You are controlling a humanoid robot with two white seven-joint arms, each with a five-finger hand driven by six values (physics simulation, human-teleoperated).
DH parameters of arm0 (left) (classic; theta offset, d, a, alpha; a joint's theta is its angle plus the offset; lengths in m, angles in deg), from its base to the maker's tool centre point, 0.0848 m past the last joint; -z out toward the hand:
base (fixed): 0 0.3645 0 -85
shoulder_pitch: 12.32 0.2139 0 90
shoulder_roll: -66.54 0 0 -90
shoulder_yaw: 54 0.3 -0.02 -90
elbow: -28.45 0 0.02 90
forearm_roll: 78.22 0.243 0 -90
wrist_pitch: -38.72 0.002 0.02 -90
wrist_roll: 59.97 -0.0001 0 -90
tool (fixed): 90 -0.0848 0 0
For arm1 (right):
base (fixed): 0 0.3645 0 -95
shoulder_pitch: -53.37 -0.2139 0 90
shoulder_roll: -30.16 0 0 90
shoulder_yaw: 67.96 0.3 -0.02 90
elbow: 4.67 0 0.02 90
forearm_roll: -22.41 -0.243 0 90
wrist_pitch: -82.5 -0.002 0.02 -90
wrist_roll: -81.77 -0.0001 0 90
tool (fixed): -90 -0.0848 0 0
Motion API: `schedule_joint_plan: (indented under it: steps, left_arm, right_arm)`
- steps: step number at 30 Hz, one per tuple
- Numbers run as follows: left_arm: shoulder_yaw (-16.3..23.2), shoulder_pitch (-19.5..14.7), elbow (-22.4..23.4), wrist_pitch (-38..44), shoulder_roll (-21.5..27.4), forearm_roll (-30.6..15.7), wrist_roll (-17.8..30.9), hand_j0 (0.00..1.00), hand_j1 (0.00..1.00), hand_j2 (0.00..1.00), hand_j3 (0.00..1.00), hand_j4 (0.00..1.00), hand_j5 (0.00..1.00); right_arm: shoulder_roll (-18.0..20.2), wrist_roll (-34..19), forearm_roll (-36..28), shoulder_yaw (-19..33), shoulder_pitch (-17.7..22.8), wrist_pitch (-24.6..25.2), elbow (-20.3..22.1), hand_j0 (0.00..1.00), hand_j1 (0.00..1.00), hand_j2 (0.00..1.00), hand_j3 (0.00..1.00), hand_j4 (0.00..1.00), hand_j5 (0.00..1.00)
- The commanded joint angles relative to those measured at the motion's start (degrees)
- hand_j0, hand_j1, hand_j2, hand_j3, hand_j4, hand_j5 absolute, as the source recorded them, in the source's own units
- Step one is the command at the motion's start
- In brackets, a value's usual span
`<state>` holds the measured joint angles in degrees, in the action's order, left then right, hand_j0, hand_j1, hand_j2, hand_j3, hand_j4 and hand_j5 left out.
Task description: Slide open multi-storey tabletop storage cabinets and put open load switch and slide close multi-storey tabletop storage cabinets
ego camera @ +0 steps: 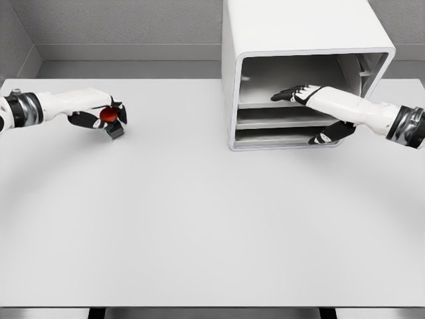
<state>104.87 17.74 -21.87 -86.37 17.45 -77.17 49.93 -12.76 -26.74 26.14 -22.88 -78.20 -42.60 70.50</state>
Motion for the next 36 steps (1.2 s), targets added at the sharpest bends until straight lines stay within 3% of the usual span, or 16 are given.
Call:
schedule_joint_plan:
  steps: [1, 7, 21, 27, 36]
  left_arm:
    - [-0.13, 0.0, -0.75, 0.09, 0.14, -0.35, 0.06, 0.48, 0.48, 0.48, 0.48, 0.48, 0.48]
    - [-0.13, -0.62, -2.68, 0.09, 0.14, 0.0, 0.06, 0.46, 0.46, 0.46, 0.46, 0.46, 0.46]
    - [-0.05, -0.44, -15.51, 0.09, 4.27, -0.08, -0.03, 0.46, 0.46, 0.46, 0.46, 0.46, 0.46]
    - [-0.13, 0.0, -20.09, 0.09, 5.68, -0.17, -0.12, 0.46, 0.46, 0.46, 0.46, 0.46, 0.46]
    - [-0.05, 0.44, -21.84, 0.09, 5.68, -0.17, -0.12, 0.46, 0.46, 0.46, 0.46, 0.46, 0.46]
  right_arm:
    - [-0.06, 0.06, 0.49, 0.1, 0.0, 0.1, -0.37, 1.0, 1.0, 1.0, 1.0, 1.0, 1.0]
    - [-0.06, 0.06, 0.75, 0.01, 0.0, 0.1, -0.64, 1.0, 1.0, 1.0, 1.0, 1.0, 1.0]
    - [0.12, 0.06, 1.01, -0.69, 2.02, 0.1, -0.11, 1.0, 1.0, 1.0, 1.0, 1.0, 1.0]
    - [2.41, 0.06, 0.93, -0.43, 2.72, 0.1, 2.26, 1.0, 1.0, 1.0, 1.0, 1.0, 1.0]
    - [4.43, 0.14, 0.4, 0.01, 4.48, 0.1, 2.7, 1.0, 1.0, 1.0, 1.0, 1.0, 1.0]
